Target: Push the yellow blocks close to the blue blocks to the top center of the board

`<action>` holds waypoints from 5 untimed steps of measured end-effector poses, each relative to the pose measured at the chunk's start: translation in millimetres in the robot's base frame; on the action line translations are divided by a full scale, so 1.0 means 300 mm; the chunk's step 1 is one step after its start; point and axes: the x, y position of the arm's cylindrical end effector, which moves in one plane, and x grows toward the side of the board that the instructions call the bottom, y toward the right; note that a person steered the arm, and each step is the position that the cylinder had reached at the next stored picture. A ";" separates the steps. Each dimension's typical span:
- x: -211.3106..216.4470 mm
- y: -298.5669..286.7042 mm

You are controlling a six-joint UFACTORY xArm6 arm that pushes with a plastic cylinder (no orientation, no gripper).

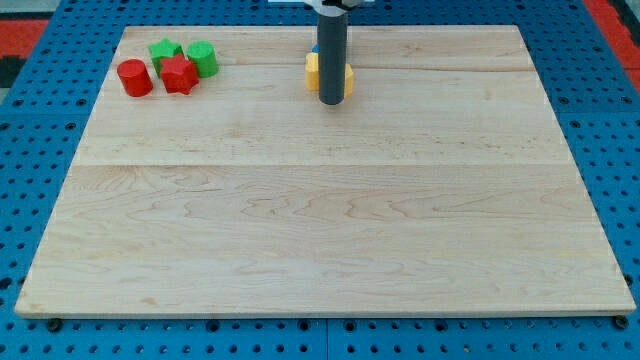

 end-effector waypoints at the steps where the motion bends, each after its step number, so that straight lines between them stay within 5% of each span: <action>1: -0.020 0.026; 3: -0.103 -0.093; 5: -0.134 0.073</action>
